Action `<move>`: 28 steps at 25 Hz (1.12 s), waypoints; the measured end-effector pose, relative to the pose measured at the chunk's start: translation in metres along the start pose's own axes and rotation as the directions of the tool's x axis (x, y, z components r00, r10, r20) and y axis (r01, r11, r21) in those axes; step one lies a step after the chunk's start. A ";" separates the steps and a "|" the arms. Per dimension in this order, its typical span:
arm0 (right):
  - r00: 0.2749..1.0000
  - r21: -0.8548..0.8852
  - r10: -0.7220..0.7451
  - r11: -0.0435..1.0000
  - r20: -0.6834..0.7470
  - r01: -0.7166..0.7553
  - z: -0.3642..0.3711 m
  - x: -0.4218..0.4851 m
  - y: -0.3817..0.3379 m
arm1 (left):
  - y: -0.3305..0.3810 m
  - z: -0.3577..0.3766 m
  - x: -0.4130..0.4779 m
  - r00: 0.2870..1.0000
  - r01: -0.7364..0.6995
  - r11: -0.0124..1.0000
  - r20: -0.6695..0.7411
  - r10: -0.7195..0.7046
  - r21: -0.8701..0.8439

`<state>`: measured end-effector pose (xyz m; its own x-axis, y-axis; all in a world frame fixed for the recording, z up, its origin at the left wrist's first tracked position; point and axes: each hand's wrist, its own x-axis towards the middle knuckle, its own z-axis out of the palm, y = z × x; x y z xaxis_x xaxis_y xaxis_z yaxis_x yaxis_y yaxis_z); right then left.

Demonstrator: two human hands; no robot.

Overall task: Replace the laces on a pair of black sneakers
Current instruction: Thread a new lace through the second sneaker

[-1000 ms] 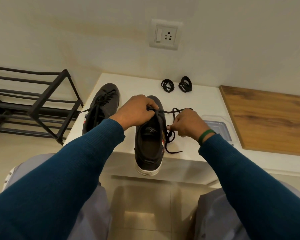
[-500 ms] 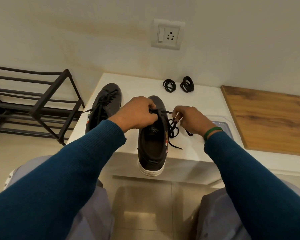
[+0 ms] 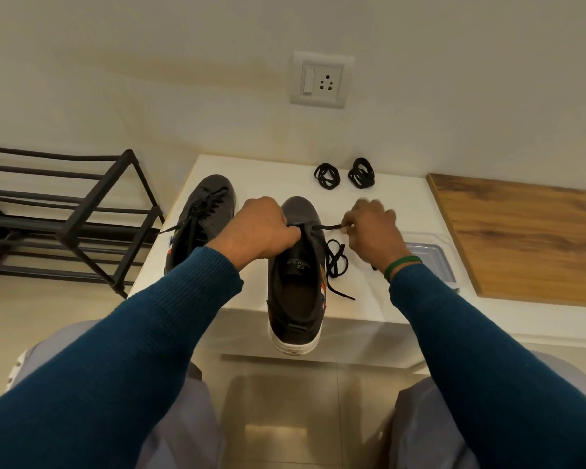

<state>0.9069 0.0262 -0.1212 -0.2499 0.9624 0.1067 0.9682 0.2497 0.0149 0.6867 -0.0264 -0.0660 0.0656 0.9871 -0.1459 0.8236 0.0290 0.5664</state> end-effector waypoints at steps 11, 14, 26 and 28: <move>0.994 0.864 0.074 0.491 0.083 -0.109 -0.049 0.000 -0.048 | -0.015 -0.013 0.009 0.947 0.281 0.876 0.261 -0.187 -0.393; 0.994 0.729 -0.052 0.684 0.093 -0.032 -0.043 -0.003 -0.067 | -0.018 -0.011 0.011 0.941 0.308 0.852 0.266 -0.208 -0.423; 0.994 0.557 -0.021 0.829 0.107 -0.042 -0.030 -0.002 -0.090 | -0.023 -0.010 0.009 0.932 0.345 0.794 0.281 -0.228 -0.501; 0.994 0.589 -0.016 0.806 0.110 -0.052 -0.029 -0.002 -0.088 | -0.024 -0.011 0.009 0.927 0.367 0.747 0.289 -0.241 -0.555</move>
<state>0.8228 -0.0005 -0.0940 -0.2654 0.9641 -0.0038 0.7865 0.2142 -0.5792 0.6609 -0.0166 -0.0720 0.0248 0.8623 -0.5058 0.3266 0.4712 0.8193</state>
